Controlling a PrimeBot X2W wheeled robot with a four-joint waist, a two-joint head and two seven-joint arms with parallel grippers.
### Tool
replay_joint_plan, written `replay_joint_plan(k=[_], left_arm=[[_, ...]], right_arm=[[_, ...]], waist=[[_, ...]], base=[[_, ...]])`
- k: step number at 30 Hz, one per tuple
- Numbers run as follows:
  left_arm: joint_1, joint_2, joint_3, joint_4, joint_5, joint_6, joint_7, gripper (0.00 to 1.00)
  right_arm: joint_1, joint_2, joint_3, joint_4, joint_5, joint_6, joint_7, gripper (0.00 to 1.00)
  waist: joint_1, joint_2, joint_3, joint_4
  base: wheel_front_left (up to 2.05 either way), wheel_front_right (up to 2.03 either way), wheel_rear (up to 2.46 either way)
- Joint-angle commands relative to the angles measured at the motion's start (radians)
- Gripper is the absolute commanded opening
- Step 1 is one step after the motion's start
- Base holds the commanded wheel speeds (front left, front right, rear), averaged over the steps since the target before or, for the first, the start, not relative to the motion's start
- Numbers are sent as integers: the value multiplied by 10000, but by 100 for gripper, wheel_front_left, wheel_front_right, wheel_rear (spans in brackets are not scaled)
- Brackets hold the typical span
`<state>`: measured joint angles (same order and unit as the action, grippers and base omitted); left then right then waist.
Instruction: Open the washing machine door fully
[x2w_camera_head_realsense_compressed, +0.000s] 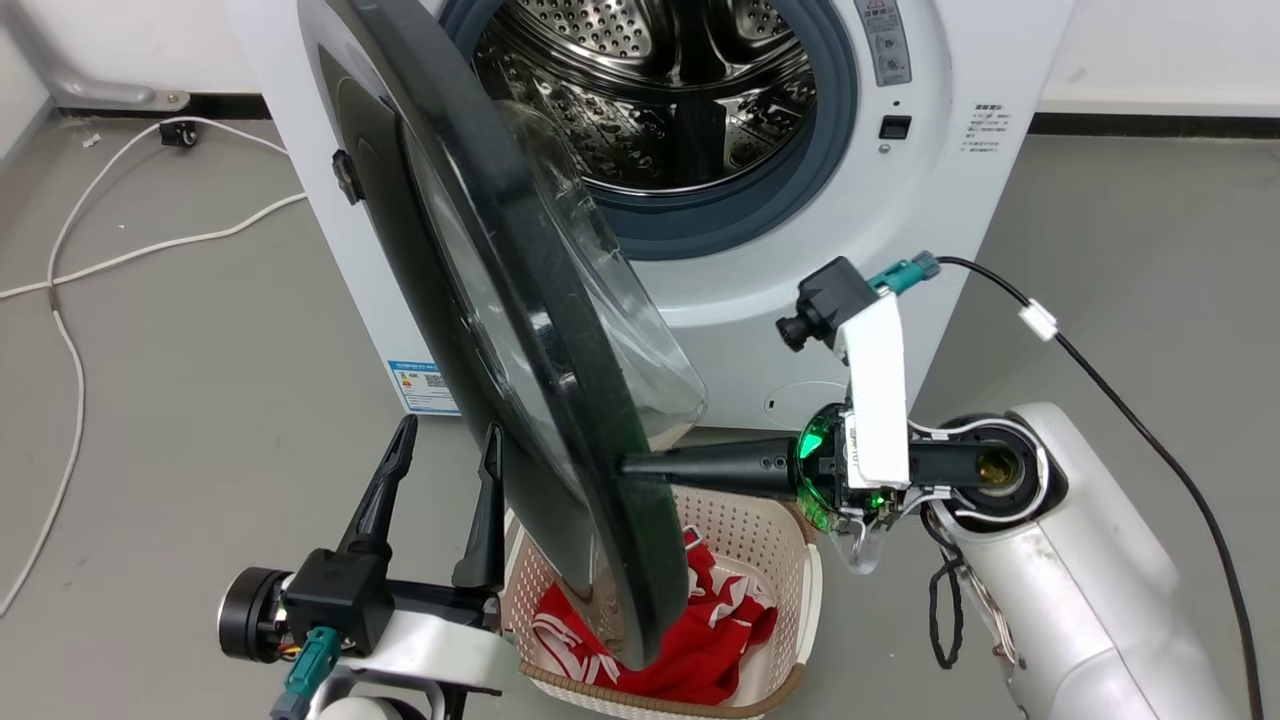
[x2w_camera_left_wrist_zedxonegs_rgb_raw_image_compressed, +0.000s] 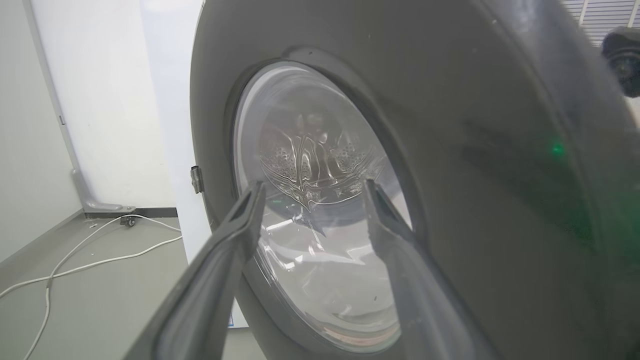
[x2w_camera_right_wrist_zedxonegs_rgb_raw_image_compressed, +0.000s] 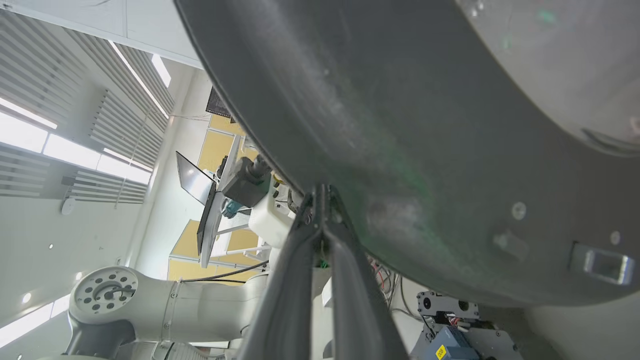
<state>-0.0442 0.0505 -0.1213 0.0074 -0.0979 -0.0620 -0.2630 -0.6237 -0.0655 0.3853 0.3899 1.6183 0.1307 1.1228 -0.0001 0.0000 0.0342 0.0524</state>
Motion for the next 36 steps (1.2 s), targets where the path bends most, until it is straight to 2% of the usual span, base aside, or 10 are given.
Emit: replay_joint_plan(k=[1,10,11,12,13,14,24,25,29,36], left_arm=[[166,-5,8,19,81,-36,-24,100],[317,-4,202,17,138,21,-24,100],[364,-5,239,25,144,56,-24,100],[403,-5,276,7,151,88,-24,100],[407,-7,327,-19,152,110,-24,100],[434,-7,375,-35,147,142,-24,100],[634,-5,773,-117,180,110,-24,100],[634,-5,773,-117,180,110,-24,100],[700,-5,836,-103,231,83,-24,100],[691,-5,917,-90,212,54,-24,100]], right_arm=[[295,55,-123,-237,-158,0,-559,0],[1922,-158,-1634,-1185,-897,0,-3800,0],[2169,-193,-1850,-1242,-1054,0,-4235,23],[2398,-261,-2058,-1344,-1302,0,-4706,36],[2611,-295,-2252,-1421,-1528,0,-5181,60],[2874,-328,-2407,-1479,-1766,0,-5615,100],[5073,-132,-3689,-1673,-4354,0,-9580,100],[5073,-132,-3689,-1673,-4354,0,-9580,100],[5435,-24,-4117,-1643,-6029,0,-11163,100],[5631,31,-4749,-2173,-9865,0,-12970,100]], waist=[[1,0,-44,36],[1,0,-185,-99],[1,0,-241,-132],[1,0,-243,-161],[1,0,-239,-187],[1,0,-272,-223],[1,0,-412,-331],[1,0,-412,-331],[1,0,-434,-383],[1,0,-460,-440]], base=[[0,0,0],[0,0,0],[0,0,0],[0,0,0],[0,0,0],[0,0,0],[0,0,0],[0,0,0],[0,0,0],[0,0,0]])
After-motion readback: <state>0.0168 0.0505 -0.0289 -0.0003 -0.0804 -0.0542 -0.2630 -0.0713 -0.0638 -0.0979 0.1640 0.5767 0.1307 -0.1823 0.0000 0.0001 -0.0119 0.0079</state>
